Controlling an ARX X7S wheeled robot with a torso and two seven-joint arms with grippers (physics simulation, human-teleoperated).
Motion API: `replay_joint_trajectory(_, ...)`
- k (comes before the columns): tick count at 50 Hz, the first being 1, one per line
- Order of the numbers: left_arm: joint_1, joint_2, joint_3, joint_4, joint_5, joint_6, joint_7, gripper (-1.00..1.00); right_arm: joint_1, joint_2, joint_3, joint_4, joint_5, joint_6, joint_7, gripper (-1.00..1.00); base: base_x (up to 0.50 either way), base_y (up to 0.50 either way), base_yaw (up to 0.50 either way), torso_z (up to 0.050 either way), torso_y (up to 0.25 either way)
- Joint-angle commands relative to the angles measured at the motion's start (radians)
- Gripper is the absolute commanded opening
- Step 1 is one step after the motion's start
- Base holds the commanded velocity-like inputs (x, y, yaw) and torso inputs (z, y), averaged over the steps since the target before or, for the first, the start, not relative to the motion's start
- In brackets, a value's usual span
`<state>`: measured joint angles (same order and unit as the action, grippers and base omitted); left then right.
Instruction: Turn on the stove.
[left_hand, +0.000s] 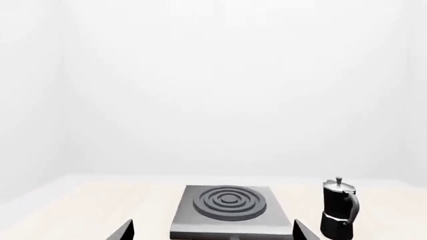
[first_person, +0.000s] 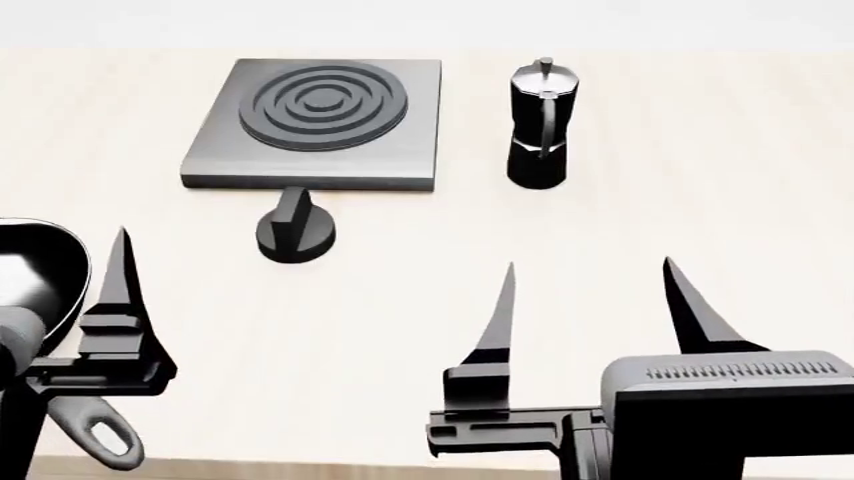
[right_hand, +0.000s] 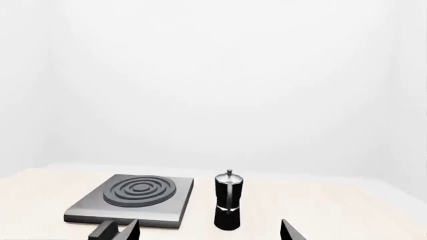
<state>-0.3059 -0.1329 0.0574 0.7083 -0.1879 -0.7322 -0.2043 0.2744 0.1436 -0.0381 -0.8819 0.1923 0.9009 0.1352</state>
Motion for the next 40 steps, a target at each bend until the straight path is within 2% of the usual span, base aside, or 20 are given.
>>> replay_joint_trajectory(1, -0.009, -0.009, 0.006, 0.031, -0.013, -0.016, -0.012, 1.0, 0.01, 0.001, -0.018, -0.017, 0.007, 0.017, 0.019, 1.0, 0.0, 0.09, 0.0, 0.0, 0.0)
replay_joint_trajectory(40, -0.007, -0.026, 0.017, 0.01, -0.05, 0.008, -0.037, 1.0, 0.004, 0.02, -0.037, 0.006, 0.032, -0.017, 0.048, 1.0, 0.0, 0.09, 0.0, 0.0, 0.0)
